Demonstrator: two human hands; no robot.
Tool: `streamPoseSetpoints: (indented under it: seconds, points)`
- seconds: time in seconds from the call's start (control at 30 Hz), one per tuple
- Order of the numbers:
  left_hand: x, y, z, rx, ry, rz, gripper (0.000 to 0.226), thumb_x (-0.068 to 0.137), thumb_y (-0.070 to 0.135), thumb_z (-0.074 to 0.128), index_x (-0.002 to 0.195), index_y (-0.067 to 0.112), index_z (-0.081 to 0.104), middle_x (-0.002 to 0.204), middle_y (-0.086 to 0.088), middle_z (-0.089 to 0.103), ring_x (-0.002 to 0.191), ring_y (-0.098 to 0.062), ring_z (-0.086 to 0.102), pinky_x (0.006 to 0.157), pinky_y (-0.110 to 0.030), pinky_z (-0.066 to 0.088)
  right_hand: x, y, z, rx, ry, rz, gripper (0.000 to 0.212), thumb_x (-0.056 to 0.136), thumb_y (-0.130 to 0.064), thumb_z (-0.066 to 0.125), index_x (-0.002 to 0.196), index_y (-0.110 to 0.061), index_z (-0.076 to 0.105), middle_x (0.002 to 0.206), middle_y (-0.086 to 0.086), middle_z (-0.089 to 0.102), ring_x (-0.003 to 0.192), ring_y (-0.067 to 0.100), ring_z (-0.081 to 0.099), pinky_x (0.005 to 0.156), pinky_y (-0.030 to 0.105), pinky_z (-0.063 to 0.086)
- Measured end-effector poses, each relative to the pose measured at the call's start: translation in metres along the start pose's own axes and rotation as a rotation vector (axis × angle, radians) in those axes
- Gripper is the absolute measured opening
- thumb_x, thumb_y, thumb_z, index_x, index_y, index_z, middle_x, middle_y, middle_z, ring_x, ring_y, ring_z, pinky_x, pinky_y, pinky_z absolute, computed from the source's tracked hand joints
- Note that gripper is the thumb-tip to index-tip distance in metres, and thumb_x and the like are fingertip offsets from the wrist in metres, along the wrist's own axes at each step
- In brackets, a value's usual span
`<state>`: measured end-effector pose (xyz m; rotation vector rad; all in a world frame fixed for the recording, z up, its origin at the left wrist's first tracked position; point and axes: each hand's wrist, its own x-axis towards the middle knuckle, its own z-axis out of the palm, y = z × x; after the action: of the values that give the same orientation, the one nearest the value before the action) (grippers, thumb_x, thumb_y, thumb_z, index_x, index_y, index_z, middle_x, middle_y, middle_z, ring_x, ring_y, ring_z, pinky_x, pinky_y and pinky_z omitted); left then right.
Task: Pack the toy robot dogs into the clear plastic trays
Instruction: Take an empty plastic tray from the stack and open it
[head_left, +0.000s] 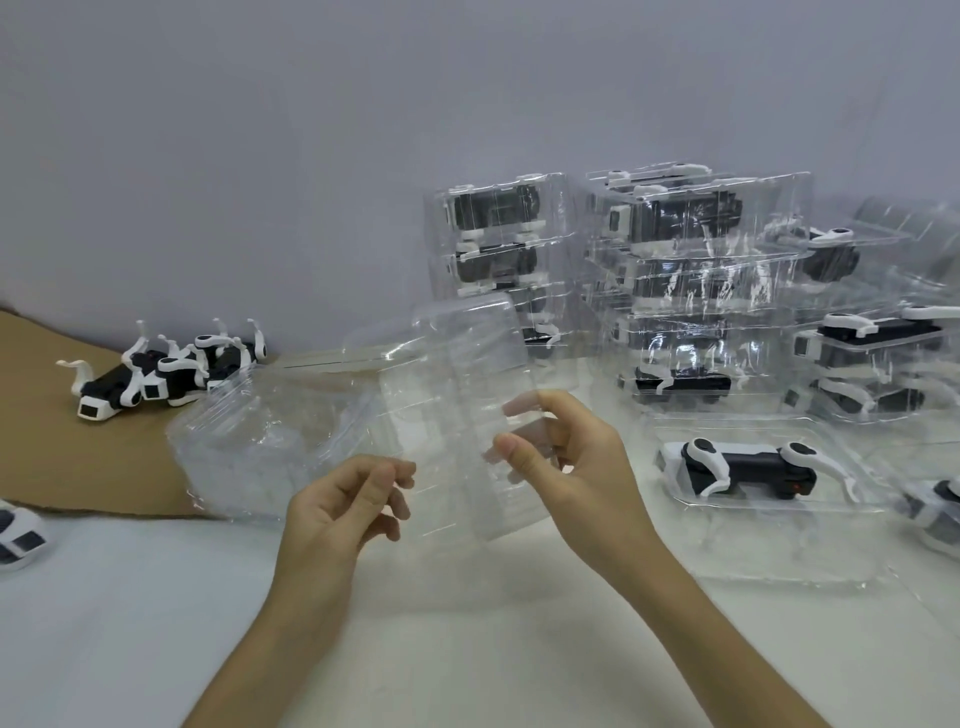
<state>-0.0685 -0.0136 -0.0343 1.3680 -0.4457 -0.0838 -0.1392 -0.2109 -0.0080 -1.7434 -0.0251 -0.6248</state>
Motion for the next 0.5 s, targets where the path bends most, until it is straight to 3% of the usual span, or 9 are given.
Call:
streamPoseSetpoints:
  seconds: [0.07, 0.2, 0.3, 0.4, 0.5]
  points:
    - [0.001, 0.0, -0.003, 0.002, -0.009, -0.014, 0.026, 0.077, 0.039, 0.069, 0.089, 0.018, 0.08, 0.087, -0.003, 0.073, 0.068, -0.014, 0.06, 0.059, -0.02, 0.051, 0.001, 0.0, -0.001, 0.017, 0.023, 0.004, 0.015, 0.092, -0.022, 0.072, 0.103, -0.029, 0.063, 0.082, -0.004, 0.077, 0.073, 0.017, 0.07, 0.077, 0.044, 0.056]
    - [0.001, 0.0, -0.003, 0.013, -0.087, -0.038, 0.033, 0.076, 0.038, 0.07, 0.104, 0.022, 0.079, 0.098, -0.009, 0.076, 0.072, -0.014, 0.063, 0.062, -0.022, 0.053, 0.002, 0.002, -0.003, 0.01, 0.026, -0.005, 0.016, 0.093, -0.023, 0.071, 0.105, -0.028, 0.063, 0.083, -0.003, 0.077, 0.075, 0.019, 0.071, 0.079, 0.05, 0.056]
    - [-0.001, -0.004, 0.001, 0.068, -0.081, -0.006, 0.026, 0.079, 0.038, 0.066, 0.095, 0.022, 0.08, 0.094, -0.01, 0.077, 0.074, -0.014, 0.064, 0.064, -0.021, 0.053, 0.001, 0.002, 0.0, -0.007, -0.017, -0.008, 0.016, 0.093, -0.025, 0.072, 0.106, -0.028, 0.063, 0.083, -0.004, 0.077, 0.075, 0.019, 0.071, 0.08, 0.053, 0.055]
    - [0.004, -0.002, -0.002, -0.026, 0.033, -0.005, 0.022, 0.083, 0.033, 0.061, 0.083, 0.017, 0.076, 0.083, -0.01, 0.075, 0.068, -0.014, 0.066, 0.06, -0.02, 0.054, 0.002, 0.003, -0.002, -0.03, 0.088, -0.066, 0.019, 0.092, -0.018, 0.071, 0.105, -0.03, 0.064, 0.079, -0.006, 0.075, 0.075, 0.016, 0.071, 0.074, 0.047, 0.057]
    - [0.015, 0.006, -0.019, -0.229, 0.096, -0.073, 0.018, 0.088, 0.028, 0.053, 0.09, 0.014, 0.064, 0.077, -0.003, 0.074, 0.063, -0.013, 0.068, 0.06, -0.02, 0.057, 0.004, 0.01, -0.007, -0.181, 0.201, -0.14, 0.028, 0.093, -0.015, 0.07, 0.114, -0.033, 0.066, 0.081, -0.017, 0.071, 0.081, 0.01, 0.069, 0.074, 0.025, 0.052]
